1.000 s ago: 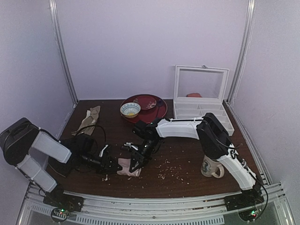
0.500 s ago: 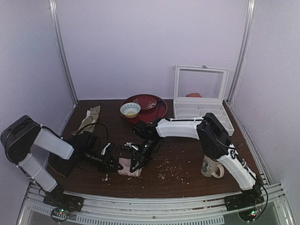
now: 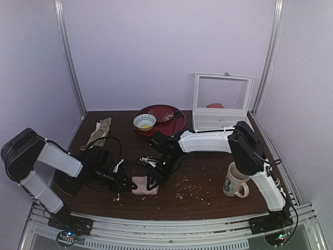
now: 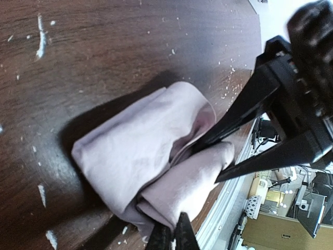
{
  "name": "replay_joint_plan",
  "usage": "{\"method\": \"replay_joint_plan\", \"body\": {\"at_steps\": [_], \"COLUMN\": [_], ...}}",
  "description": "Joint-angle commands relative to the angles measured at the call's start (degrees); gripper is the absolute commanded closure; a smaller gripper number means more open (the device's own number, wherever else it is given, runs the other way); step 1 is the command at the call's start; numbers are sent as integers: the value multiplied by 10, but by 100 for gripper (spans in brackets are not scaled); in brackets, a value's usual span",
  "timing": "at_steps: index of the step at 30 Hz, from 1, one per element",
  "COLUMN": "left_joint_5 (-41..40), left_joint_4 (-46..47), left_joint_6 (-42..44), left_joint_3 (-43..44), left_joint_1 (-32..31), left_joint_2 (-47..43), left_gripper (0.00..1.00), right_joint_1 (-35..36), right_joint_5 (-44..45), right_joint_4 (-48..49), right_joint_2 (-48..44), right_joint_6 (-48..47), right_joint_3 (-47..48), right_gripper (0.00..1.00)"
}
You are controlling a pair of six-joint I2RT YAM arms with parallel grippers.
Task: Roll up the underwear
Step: Roll the underwear at the center of the board.
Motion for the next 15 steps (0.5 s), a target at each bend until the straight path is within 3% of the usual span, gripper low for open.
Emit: {"method": "replay_joint_plan", "body": {"at_steps": [1,9,15], "left_joint_5": [-17,-15,-15], "left_joint_4": [-28,-29,-25], "left_joint_6": [11,11,10], "left_joint_3": [7,9,9], "left_joint_1": [0,-1,-2], "left_joint_2": [-2,-4,-4], "left_gripper": [100,100,100], "right_joint_1": [-5,1,63], "right_joint_5": [116,187,300], "right_joint_4": [31,80,143], "right_joint_2": [-58,-127,-188], "right_joint_6": [7,7,-61], "right_joint_3": [-47,-111,-162], "right_gripper": [76,74,72]}}
